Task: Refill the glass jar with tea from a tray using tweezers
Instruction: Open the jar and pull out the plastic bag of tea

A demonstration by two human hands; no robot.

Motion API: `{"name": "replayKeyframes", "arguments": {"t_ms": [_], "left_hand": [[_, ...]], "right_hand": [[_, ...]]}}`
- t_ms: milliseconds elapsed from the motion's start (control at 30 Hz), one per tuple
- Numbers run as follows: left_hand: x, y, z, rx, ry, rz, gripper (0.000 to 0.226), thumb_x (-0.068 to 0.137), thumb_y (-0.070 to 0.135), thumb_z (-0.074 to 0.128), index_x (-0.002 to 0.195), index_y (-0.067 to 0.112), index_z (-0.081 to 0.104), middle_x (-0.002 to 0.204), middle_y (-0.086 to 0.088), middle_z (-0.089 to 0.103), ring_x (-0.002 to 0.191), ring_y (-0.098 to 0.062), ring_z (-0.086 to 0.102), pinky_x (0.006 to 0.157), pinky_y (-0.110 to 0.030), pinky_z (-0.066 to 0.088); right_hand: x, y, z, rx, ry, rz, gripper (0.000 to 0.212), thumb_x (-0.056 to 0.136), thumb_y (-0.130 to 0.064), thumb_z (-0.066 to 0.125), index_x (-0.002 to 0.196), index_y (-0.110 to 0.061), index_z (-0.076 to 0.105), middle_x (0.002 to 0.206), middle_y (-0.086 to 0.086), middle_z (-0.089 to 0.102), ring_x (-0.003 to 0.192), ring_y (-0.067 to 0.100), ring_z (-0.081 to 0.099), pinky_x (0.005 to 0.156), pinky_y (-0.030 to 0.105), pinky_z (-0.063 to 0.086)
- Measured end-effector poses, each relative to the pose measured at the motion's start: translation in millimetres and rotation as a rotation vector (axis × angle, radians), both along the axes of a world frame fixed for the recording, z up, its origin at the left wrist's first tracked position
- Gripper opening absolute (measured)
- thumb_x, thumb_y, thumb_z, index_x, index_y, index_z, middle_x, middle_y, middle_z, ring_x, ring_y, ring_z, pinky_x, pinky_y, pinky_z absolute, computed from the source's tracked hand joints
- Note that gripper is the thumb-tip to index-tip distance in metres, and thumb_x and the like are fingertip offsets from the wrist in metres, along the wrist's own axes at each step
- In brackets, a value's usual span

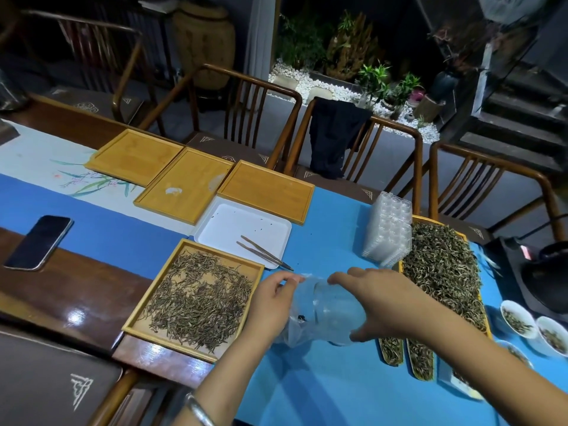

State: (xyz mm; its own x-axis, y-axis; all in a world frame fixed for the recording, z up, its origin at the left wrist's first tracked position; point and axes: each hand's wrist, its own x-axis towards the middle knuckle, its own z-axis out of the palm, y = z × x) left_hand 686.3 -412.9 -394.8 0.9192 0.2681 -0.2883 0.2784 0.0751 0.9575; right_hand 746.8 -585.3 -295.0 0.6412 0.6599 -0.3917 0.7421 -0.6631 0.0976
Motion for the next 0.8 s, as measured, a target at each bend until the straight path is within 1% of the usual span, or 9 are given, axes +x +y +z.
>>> {"name": "replayKeyframes", "arguments": {"t_ms": [100,167,267,367,467,533,600,733,800], "left_hand": [[0,0,3,0.002,0.006,-0.009,0.022,0.099,0.016,0.052,0.094,0.018,0.073,0.082,0.016,0.068,0.061,0.010,0.056,0.063,-0.013,0.044],[0,0,4,0.009,0.007,-0.019,0.022,0.099,0.017,0.052,0.095,0.018,0.073,0.086,0.015,0.069,0.065,0.008,0.057,0.070,-0.021,0.046],[0,1,3,0.027,-0.008,-0.009,0.022,0.099,0.014,0.052,0.095,0.017,0.074,0.071,0.021,0.065,0.055,0.009,0.051,0.059,-0.014,0.041],[0,1,2,0.033,-0.013,-0.013,0.022,0.099,0.014,0.053,0.091,0.020,0.073,0.064,0.028,0.064,0.051,0.009,0.050,0.051,-0.008,0.039],[-1,3,3,0.039,-0.014,-0.007,0.023,0.099,0.015,0.054,0.088,0.025,0.072,0.075,0.028,0.068,0.060,0.012,0.057,0.054,-0.005,0.041],[-1,5,4,0.066,-0.014,-0.005,0.024,0.099,0.015,0.054,0.087,0.025,0.073,0.081,0.021,0.070,0.066,0.012,0.059,0.056,-0.004,0.041],[-1,5,4,0.075,-0.021,-0.005,0.025,0.098,0.013,0.054,0.087,0.024,0.073,0.082,0.021,0.071,0.069,0.012,0.060,0.058,-0.005,0.041],[-4,4,5,0.068,-0.027,-0.008,0.022,0.097,0.009,0.055,0.088,0.016,0.074,0.079,0.015,0.073,0.056,0.008,0.056,0.053,-0.008,0.041],[-7,3,4,0.074,-0.016,-0.019,0.023,0.098,0.009,0.054,0.088,0.017,0.074,0.082,0.015,0.075,0.057,0.004,0.056,0.055,-0.011,0.043]], "right_hand": [[-6,-24,-9,0.281,0.197,-0.189,0.085,0.055,-0.065,0.071,0.127,-0.052,0.028,0.118,-0.023,0.052,0.099,-0.001,0.056,0.073,0.017,0.043],[-14,-36,-16,0.475,0.258,-0.288,0.084,0.054,-0.062,0.077,0.124,-0.058,0.030,0.116,-0.031,0.052,0.101,-0.005,0.055,0.078,0.015,0.046],[-29,-51,-29,0.828,0.347,-0.382,0.080,0.059,-0.043,0.087,0.126,-0.046,0.043,0.124,-0.019,0.057,0.116,0.004,0.055,0.095,0.026,0.046],[-43,-54,-33,1.051,0.364,-0.438,0.078,0.060,-0.029,0.089,0.126,-0.039,0.047,0.127,-0.010,0.058,0.121,0.012,0.054,0.097,0.018,0.042],[-54,-51,-35,1.147,0.364,-0.473,0.080,0.060,-0.017,0.089,0.126,-0.035,0.047,0.126,-0.011,0.060,0.119,0.011,0.055,0.094,0.012,0.041],[-58,-49,-34,1.191,0.368,-0.474,0.080,0.060,-0.010,0.089,0.126,-0.032,0.048,0.125,-0.010,0.060,0.119,0.012,0.055,0.094,0.012,0.040],[-62,-47,-32,1.217,0.364,-0.466,0.080,0.060,-0.008,0.088,0.126,-0.029,0.048,0.125,-0.009,0.059,0.119,0.012,0.055,0.095,0.012,0.040],[-67,-46,-29,1.239,0.387,-0.473,0.078,0.060,-0.008,0.088,0.126,-0.026,0.048,0.124,-0.008,0.057,0.117,0.015,0.055,0.094,0.013,0.040],[-69,-45,-29,1.198,0.372,-0.483,0.079,0.060,-0.016,0.087,0.126,-0.031,0.047,0.124,-0.011,0.058,0.116,0.012,0.056,0.092,0.012,0.041]]}}
